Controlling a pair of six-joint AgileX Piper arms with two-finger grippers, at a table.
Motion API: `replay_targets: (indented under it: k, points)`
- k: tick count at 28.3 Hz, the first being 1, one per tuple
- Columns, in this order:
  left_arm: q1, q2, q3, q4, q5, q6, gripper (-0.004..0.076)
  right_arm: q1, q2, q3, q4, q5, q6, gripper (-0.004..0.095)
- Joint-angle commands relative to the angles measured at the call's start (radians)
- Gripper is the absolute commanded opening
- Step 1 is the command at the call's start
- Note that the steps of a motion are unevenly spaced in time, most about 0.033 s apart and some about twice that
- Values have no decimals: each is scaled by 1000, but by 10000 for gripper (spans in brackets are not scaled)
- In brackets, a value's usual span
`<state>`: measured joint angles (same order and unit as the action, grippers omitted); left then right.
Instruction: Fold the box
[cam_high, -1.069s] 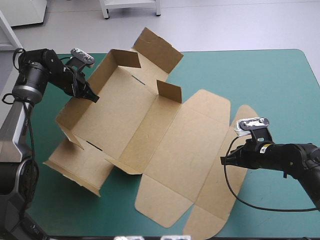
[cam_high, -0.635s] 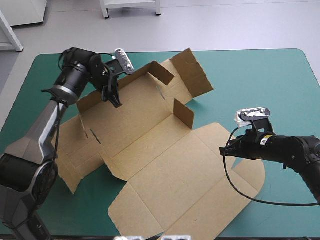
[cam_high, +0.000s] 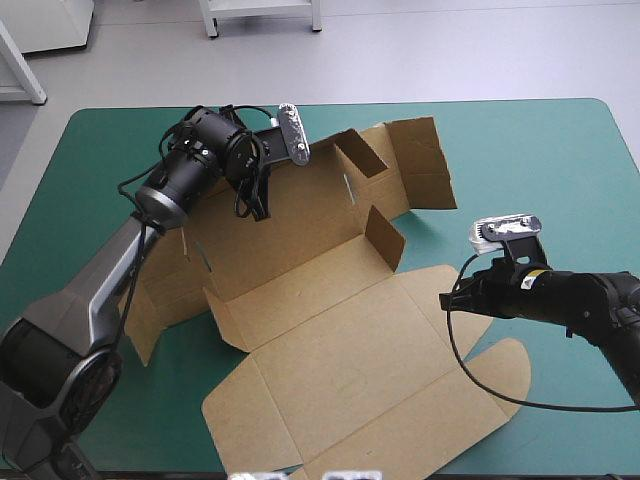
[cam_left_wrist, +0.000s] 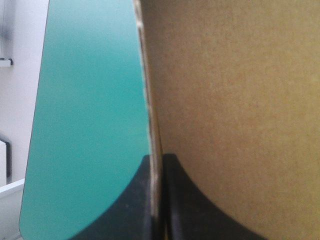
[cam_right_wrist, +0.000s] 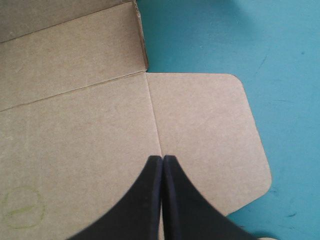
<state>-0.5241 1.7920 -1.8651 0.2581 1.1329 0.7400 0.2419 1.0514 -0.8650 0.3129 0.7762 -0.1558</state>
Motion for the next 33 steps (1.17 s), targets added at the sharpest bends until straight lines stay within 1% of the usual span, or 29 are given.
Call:
replay_targets:
  k: [1,6,8,12,15,20,24,28,33]
  points:
    - [-7,-118,15,15,-41,-27,-9,2,-11,-36,7,-49,-8,-19]
    - [-26,-243,216,76,-152,-64,-9,2,0,-73,-16,-44,-8,-19]
    - [-56,-279,285,159,-210,-132,-9,2,1,-86,-32,-41,-8,-16]
    - [-119,-306,372,274,-266,-210,-9,2,5,-95,-50,-19,3,-17]
    - [-166,-306,416,329,-292,-255,-9,2,5,-95,-50,-11,3,-17]
    - [-236,-306,465,510,-315,-410,-9,2,23,-117,-50,-9,11,-16]
    - [-275,-306,510,545,-319,-464,-9,2,54,-167,-50,14,15,-16]
    - [-317,-308,566,696,-327,-563,-9,2,86,-224,-50,33,17,-17]
    - [-336,-308,609,767,-352,-659,-9,2,128,-295,-50,45,37,-17]
